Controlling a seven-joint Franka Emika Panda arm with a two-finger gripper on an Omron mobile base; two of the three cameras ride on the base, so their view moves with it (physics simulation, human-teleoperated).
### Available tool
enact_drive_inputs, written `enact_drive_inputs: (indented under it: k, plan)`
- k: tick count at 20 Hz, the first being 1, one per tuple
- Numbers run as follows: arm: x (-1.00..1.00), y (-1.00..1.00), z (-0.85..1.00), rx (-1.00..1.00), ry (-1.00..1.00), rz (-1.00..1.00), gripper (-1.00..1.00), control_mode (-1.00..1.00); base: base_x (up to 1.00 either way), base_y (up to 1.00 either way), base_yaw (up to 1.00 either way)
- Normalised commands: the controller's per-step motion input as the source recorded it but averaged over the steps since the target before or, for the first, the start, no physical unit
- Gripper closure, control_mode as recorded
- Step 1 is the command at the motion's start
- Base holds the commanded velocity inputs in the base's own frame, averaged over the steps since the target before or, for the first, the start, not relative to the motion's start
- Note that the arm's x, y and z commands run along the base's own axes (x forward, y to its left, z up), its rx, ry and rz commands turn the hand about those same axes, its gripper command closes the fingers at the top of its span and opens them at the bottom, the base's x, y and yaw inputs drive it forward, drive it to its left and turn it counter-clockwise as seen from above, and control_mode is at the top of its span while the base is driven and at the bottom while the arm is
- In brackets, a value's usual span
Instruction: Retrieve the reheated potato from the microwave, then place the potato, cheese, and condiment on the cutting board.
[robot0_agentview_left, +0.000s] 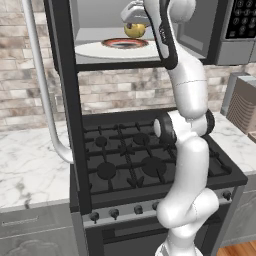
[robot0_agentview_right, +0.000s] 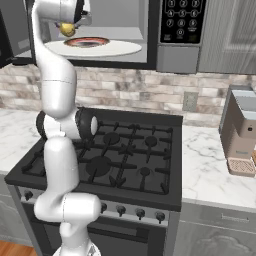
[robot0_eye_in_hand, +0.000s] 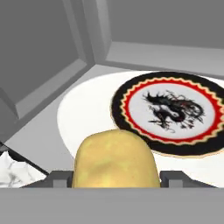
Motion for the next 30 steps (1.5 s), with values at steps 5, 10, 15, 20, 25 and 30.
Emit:
enact_drive_inputs:
  k: [5,10,15,20,25,30]
  plan:
    - [-0.94,-0.16,-0.4,0.0,-0.01,0.04,1.0,-1.0,0.0,0.0,0.0]
    - [-0.94,-0.16,-0.38,0.0,-0.04,0.03,1.0,-1.0,0.0,0.0,0.0]
    - [-0.93,-0.19,-0.29,0.0,-0.04,0.01,1.0,-1.0,0.0,0.0,0.0]
    - [-0.94,-0.21,-0.32,0.0,-0.12,0.0,1.0,-1.0,0.0,0.0,0.0]
    - [-0.94,-0.18,-0.37,0.0,-0.19,0.0,1.0,-1.0,0.0,0.0,0.0]
    - [-0.78,-0.09,-0.47,0.0,-0.21,-0.07,1.0,-1.0,0.0,0.0,0.0]
